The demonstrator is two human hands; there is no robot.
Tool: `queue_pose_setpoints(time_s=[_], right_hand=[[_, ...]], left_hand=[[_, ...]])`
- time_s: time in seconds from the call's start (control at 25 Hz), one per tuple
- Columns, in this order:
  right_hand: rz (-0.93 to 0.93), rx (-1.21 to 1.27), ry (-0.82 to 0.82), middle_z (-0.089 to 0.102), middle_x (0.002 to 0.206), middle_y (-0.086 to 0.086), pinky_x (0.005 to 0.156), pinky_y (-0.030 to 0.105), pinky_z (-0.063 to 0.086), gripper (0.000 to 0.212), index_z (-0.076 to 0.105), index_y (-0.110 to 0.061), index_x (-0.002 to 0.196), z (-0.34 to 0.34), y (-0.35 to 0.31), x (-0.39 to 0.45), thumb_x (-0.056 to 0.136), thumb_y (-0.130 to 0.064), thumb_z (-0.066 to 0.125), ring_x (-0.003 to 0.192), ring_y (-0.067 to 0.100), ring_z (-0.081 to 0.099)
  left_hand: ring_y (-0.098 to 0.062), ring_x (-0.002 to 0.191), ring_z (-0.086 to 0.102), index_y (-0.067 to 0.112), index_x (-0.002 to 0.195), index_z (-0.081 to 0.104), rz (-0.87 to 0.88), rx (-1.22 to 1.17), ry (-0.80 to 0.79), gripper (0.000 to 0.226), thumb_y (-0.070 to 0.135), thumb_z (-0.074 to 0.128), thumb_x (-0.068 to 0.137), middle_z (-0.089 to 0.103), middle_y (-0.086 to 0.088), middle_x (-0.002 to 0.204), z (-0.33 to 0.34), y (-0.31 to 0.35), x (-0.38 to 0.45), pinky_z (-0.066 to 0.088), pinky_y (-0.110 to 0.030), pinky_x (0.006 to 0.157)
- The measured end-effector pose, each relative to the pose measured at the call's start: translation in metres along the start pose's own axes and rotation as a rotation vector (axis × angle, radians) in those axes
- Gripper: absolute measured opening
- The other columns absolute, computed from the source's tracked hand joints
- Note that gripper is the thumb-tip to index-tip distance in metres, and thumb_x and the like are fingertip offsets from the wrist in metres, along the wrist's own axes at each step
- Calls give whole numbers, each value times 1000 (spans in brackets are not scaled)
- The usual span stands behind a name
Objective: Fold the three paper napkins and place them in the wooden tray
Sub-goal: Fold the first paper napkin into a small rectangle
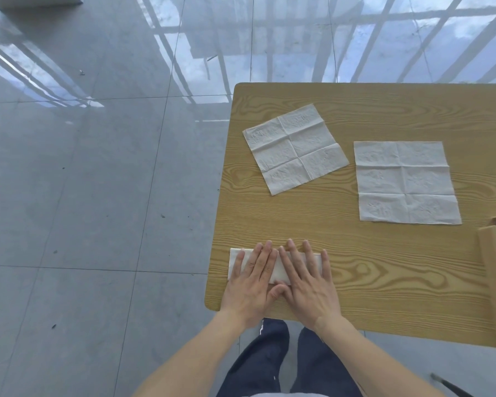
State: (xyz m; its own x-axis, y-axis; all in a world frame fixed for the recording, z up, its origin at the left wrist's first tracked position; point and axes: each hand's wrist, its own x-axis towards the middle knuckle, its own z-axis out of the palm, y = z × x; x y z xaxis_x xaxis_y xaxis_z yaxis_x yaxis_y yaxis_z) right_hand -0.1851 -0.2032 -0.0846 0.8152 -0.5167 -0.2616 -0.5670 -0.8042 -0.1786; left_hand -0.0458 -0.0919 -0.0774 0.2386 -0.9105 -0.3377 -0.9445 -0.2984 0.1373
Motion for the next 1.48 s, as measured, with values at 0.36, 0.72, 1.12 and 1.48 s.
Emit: queue_pose_setpoints(time_s=[0.36, 0.72, 1.12, 1.48], right_hand=[[206, -6, 35, 2, 164, -8, 119, 57, 1, 69, 2, -29, 154, 0, 43, -22, 96, -63, 19, 150, 26, -6], [260, 20, -7, -6, 164, -6, 118, 56, -7, 73, -5, -32, 153, -6, 63, -37, 93, -69, 13, 149, 26, -15], [448, 112, -151, -34, 156, -14, 108, 65, -20, 90, -14, -55, 144, -11, 92, -78, 70, -94, 20, 141, 24, -35], [460, 178, -186, -38, 153, -18, 106, 64, -24, 100, -17, -59, 141, -15, 94, -73, 59, -100, 22, 138, 22, -41]], left_hand=[[-19, 151, -1, 14, 156, 2, -79, -34, 20, 69, 56, 6, 101, 0, -4, 165, 3, -43, -20, 4, -51, 119], [-15, 151, -3, 19, 156, -2, -58, -72, 32, 72, 62, 9, 99, -3, 2, 165, -5, -53, -22, -2, -50, 119], [-17, 116, 49, 29, 134, 50, -122, -136, 5, 56, 42, 64, 81, 54, 6, 122, -57, -71, 8, 33, -37, 97], [-18, 97, 51, 27, 96, 60, -307, -196, -206, 28, 40, 70, 73, 54, 6, 97, -75, -66, 28, 38, -34, 79]])
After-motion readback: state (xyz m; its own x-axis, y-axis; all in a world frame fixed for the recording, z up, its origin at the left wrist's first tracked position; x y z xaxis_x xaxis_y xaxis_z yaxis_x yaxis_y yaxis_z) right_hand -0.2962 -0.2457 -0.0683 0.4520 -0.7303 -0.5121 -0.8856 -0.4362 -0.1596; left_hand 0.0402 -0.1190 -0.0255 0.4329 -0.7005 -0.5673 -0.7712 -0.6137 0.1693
